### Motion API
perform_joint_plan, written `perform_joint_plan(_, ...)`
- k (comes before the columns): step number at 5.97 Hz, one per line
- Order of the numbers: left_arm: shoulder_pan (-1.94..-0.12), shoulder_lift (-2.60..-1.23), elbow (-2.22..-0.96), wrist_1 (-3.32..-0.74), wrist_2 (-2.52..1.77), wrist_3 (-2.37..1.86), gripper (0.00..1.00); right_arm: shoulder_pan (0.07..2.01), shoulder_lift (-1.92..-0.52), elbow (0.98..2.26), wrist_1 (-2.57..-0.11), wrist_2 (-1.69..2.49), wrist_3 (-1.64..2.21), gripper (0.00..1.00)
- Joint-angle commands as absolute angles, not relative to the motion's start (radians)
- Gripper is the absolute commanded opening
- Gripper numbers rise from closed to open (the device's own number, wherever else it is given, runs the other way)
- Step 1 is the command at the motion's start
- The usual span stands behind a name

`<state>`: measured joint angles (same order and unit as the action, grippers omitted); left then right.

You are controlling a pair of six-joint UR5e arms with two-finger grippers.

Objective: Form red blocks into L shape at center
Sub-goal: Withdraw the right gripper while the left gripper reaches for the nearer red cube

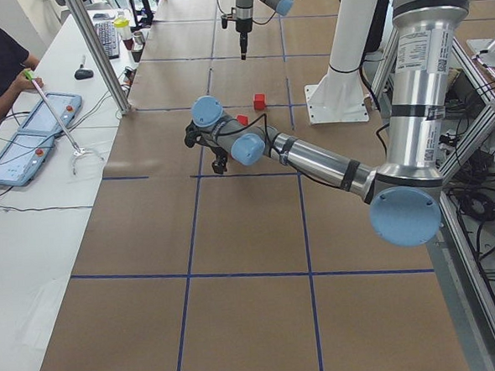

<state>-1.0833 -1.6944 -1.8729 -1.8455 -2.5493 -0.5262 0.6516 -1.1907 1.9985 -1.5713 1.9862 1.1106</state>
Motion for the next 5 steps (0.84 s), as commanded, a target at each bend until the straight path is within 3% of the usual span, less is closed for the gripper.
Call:
perform_joint_plan(1, -0.935, -1.863, -1.878, -1.856, -2.467, -0.790, 1.00, 0.713, -1.282, 2.028, -1.572, 2.000, 1.014, 1.00)
perform_joint_plan(4, -0.651, -2.009, -1.817, -1.844, -2.132, -0.948, 1.00, 0.767, -1.403, 2.045, -1.466, 2.079, 0.947, 1.00)
perform_joint_plan(5, -0.637, -2.054, -1.768, -1.842, -2.122, -0.960, 1.00, 0.773, -1.439, 2.043, -1.406, 2.088, 0.943, 1.00)
